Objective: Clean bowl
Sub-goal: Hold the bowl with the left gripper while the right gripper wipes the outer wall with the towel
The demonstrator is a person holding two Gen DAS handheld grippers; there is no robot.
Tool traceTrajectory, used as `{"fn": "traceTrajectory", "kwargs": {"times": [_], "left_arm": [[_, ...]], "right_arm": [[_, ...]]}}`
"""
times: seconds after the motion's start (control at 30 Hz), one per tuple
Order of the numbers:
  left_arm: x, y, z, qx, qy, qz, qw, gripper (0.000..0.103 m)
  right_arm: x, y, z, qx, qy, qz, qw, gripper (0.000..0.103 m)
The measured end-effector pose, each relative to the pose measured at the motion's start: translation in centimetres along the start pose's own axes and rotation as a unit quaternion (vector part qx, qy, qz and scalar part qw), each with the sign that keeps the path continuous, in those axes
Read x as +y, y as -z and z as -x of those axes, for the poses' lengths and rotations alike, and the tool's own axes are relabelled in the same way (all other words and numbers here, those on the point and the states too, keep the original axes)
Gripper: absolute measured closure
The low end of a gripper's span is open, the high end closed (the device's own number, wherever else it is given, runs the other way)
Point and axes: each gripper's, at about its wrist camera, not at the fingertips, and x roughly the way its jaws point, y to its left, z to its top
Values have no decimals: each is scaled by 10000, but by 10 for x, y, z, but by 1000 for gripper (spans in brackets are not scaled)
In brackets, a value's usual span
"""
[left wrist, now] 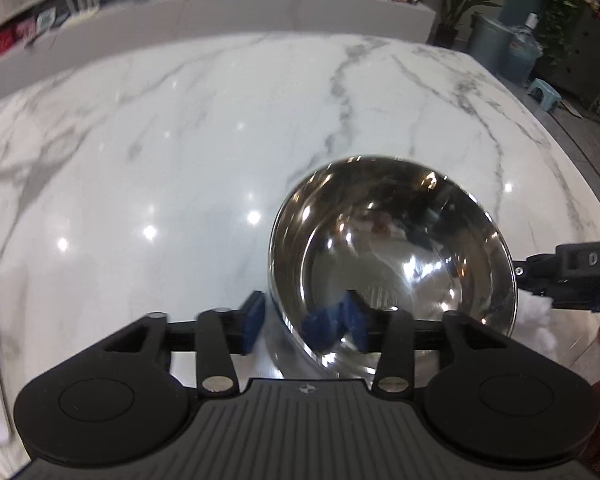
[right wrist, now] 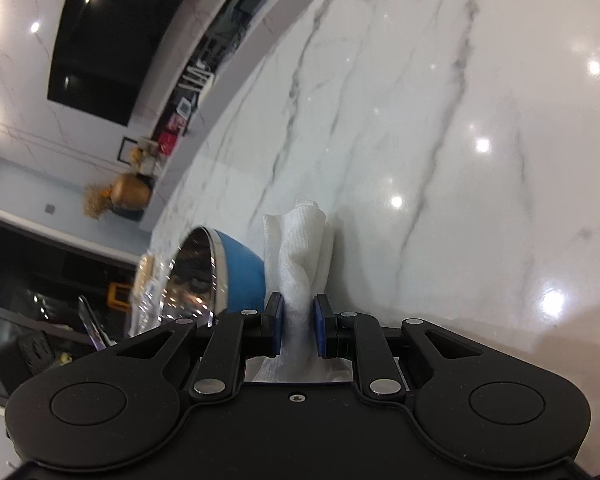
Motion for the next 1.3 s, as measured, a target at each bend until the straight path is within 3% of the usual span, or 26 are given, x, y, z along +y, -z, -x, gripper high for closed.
{"fn": "traceTrajectory", "kwargs": {"times": [0.17, 0.23, 0.5, 0.8, 1.3], "left_arm": [[4, 2, 7, 27, -17, 44, 10000, 59], [4, 2, 8, 19, 5, 31, 10000, 68], [5, 1, 9, -49, -95, -129, 9999, 82], [5, -8, 3, -252, -83, -341, 9991, 86], [1, -15, -2, -386, -55, -404, 9984, 86]], "right_arm": [[2, 3, -5, 144, 7, 54, 9999, 88], [5, 2, -9, 176, 2, 85, 9998, 88], [9, 3, -10, 251, -25, 121, 9996, 88], [5, -9, 21, -512, -688, -188, 9961, 88], [1, -11, 24, -491, -815, -335, 9949, 88]]}}
